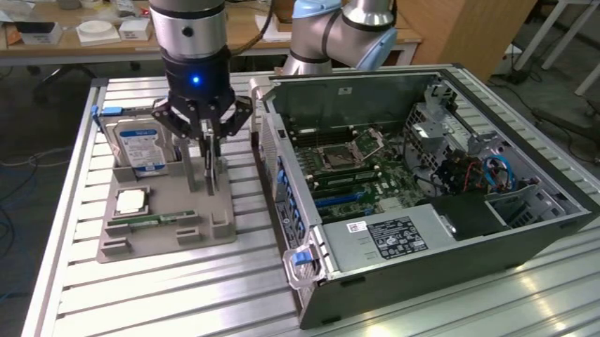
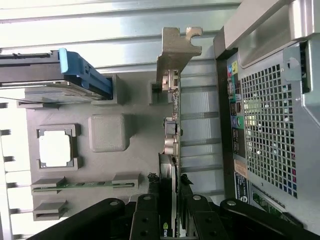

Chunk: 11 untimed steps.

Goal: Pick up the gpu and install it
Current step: 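Pick up the gpu and move the gpu toward the slot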

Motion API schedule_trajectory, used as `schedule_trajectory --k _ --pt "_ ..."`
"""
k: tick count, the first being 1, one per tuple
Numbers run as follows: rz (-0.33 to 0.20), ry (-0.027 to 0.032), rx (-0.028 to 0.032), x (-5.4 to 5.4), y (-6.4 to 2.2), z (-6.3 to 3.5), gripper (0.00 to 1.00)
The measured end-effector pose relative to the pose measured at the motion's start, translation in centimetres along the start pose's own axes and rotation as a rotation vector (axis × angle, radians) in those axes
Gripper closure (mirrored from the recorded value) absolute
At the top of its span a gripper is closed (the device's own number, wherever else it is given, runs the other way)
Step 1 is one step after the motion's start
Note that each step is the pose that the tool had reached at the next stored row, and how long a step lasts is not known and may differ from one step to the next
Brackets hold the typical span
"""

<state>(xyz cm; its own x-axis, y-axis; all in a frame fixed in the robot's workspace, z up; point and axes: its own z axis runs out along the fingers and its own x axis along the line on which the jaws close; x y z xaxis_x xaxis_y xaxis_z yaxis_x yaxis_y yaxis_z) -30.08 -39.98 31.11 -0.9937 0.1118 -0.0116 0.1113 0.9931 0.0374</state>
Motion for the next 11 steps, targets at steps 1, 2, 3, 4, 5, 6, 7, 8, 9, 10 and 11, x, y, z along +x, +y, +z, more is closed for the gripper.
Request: schedule_trajectory --k 1,2,3,4,5,6,7,8,9,10,11 --pt "0.000 0.0001 0.0000 0.0 0.01 -0.35 0.74" --pt "0.000 0.0000 0.0001 0.0 0.02 -0.66 0.74" --pt "0.000 -0.0001 -0.0001 0.0 0.04 -0.94 0.74" --pt "-0.001 0.0000 0.0000 0.0 0.04 -1.19 0.74" --pt "-0.001 0.0000 0.0000 0.0 0.05 -1.44 0.74" --pt "-0.002 0.0001 0.0000 0.0 0.06 -1.71 0.74" --pt "-0.002 0.0001 0.0000 0.0 0.07 -2.01 0.74" --pt "-0.002 0.0001 0.0000 0.0 0.09 -2.38 0.74" --pt "-0.002 0.0001 0.0000 0.0 0.10 -2.73 0.74" --pt "-0.002 0.0001 0.0000 0.0 0.12 -3.05 0.74" --pt "-0.002 0.0001 0.0002 0.0 0.12 -3.33 0.74"
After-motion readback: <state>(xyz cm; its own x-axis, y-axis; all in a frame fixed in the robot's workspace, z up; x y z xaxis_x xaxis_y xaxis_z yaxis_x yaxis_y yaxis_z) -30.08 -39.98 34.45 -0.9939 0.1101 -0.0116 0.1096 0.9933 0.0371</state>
